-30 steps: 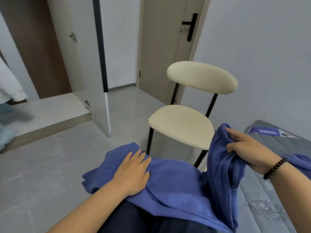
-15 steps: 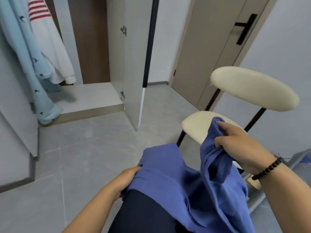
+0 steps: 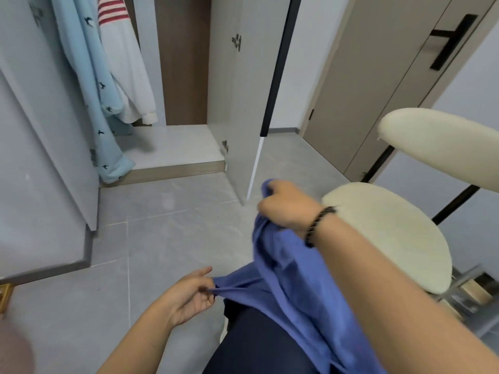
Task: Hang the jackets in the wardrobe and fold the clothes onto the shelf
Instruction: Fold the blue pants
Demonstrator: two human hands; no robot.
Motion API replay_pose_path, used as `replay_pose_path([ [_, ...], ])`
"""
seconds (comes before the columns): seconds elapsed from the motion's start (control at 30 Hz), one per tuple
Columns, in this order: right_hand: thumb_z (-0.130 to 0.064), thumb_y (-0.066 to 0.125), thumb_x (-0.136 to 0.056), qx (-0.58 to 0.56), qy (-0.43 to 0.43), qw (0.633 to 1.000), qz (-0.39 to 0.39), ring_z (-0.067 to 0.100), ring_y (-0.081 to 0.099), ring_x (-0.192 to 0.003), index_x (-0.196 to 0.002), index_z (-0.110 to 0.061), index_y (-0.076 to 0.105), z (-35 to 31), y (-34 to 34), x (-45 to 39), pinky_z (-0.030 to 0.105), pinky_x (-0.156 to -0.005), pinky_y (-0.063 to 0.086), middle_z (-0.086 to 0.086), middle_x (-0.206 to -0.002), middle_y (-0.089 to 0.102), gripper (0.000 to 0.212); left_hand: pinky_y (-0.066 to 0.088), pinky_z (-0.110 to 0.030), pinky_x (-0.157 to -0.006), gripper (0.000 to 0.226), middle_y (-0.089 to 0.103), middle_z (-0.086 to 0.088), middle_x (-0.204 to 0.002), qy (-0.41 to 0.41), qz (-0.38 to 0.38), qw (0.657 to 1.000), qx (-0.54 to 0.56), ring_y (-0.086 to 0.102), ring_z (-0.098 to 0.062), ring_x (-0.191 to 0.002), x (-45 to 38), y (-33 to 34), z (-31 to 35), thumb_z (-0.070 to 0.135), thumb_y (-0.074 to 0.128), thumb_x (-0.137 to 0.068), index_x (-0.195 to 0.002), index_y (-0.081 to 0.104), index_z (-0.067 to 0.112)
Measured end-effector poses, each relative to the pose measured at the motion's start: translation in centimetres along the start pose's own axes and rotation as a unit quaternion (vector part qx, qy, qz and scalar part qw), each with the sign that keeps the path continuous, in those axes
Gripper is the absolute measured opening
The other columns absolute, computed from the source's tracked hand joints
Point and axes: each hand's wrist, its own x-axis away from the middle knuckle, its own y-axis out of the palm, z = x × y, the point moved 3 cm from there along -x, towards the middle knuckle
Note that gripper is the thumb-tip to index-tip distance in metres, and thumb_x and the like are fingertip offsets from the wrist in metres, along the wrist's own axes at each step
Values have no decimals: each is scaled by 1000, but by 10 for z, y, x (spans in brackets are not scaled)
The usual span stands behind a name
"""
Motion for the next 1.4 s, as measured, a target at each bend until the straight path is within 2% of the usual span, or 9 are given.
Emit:
replay_pose_path([
  [0.1, 0, 52, -82, 32, 53, 992, -108, 31, 58, -71, -83, 1, 53, 13, 58, -13, 34, -57, 52, 19, -75, 57, 2, 51, -24, -48, 53, 58, -15, -87, -1, -12, 999, 31, 55, -18, -53, 1, -6, 1, -15, 39, -84, -133, 41, 5],
  [0.23, -16, 58, -92, 21, 29, 985, -167, 26, 46, -128, -150, -10, 22, 46, 79, -6, 39, -101, 45, 6, -150, 34, 69, 57, -34, -63, 22, 68, -20, -87, -22, -42, 998, 42, 68, -29, -67, 2, 2, -2, 10, 46, -93, -112, 56, 2],
  [0.37, -4, 53, -91, -71, -41, 996, -31, 16, 54, -121, -138, -18, 44, 88, 32, 18, 32, -103, 44, -4, -136, 50, 50, 56, -41, -71, 53, 70, -15, -84, -32, -58, 998, 17, 69, -32, -75, -7, 16, -6, 55, 50, -91, -106, 66, 6],
  [0.57, -4, 56, -88, -112, 138, 957, 229, 20, 48, -126, -131, -12, 50, 189, -37, 74, 33, -103, 39, 1, -133, 52, 44, 55, -32, -62, 24, 72, -12, -83, -44, -100, 993, -47, 69, -25, -69, -18, 45, -9, 25, 63, -88, -97, 72, 5],
  [0.77, -28, 68, -70, -234, 303, 909, 163, 10, 40, -62, -80, -26, 42, 266, 5, 87, 26, -53, 34, -8, -75, 37, 28, 54, -38, -74, 43, 70, -15, -96, -71, -52, 990, -113, 67, -32, -83, -30, 42, -10, 38, 72, -80, -105, 72, 3],
  [1.0, -37, 61, -87, -529, 350, 772, 32, 30, 67, -87, -87, -11, 76, 245, 68, 97, 35, -78, 50, 14, -93, 73, 30, 57, -36, -72, 52, 71, -12, -102, -55, -26, 993, -99, 68, -30, -88, -20, 37, 6, 48, 73, -77, -108, 72, 6],
  [1.1, -32, 64, -85, -581, 336, 740, 32, 30, 64, -77, -74, -10, 75, 246, 69, 98, 36, -75, 48, 13, -82, 71, 27, 53, -26, -45, 39, 68, -11, -67, -60, -30, 994, -85, 66, -25, -52, -19, 30, 13, 44, 68, -83, -88, 70, 5],
  [1.23, -13, 65, -80, -571, 299, 764, 21, 26, 60, -66, -73, -9, 68, 246, 55, 99, 33, -65, 44, 10, -72, 64, 9, 54, -30, -48, 43, 71, -14, -77, -40, -7, 993, -110, 69, -28, -57, -7, 22, 28, 33, 77, -67, -96, 69, 3],
  [1.4, -7, 54, -90, -394, 224, 883, 125, 21, 57, -73, -98, 4, 63, 249, 12, 106, 30, -63, 43, 13, -81, 64, 16, 55, -41, -71, 42, 72, -20, -100, 34, 8, 985, -169, 70, -34, -84, 13, 40, 57, 26, 68, -83, -117, 64, 1],
])
